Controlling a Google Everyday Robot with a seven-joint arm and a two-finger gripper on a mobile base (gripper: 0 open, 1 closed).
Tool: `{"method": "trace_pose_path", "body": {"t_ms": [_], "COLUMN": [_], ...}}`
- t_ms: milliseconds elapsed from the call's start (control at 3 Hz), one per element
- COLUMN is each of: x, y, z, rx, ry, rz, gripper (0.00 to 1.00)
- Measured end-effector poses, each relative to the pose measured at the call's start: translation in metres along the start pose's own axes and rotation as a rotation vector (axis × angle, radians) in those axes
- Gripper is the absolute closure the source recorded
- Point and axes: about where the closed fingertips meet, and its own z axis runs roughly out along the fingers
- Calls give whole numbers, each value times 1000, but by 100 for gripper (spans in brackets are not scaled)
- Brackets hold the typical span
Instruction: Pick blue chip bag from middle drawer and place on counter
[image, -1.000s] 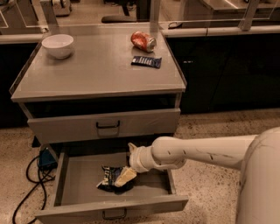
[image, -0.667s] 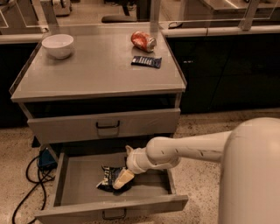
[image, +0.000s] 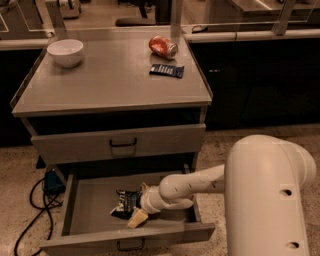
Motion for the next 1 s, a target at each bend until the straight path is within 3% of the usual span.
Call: {"method": "trace_pose_path", "body": {"t_ms": [333, 1000], "x": [0, 0], "y": [-2, -2], "z": [2, 2], "rx": [14, 13], "ry": [-2, -2], "rz": [2, 2], "gripper": [0, 42]}}
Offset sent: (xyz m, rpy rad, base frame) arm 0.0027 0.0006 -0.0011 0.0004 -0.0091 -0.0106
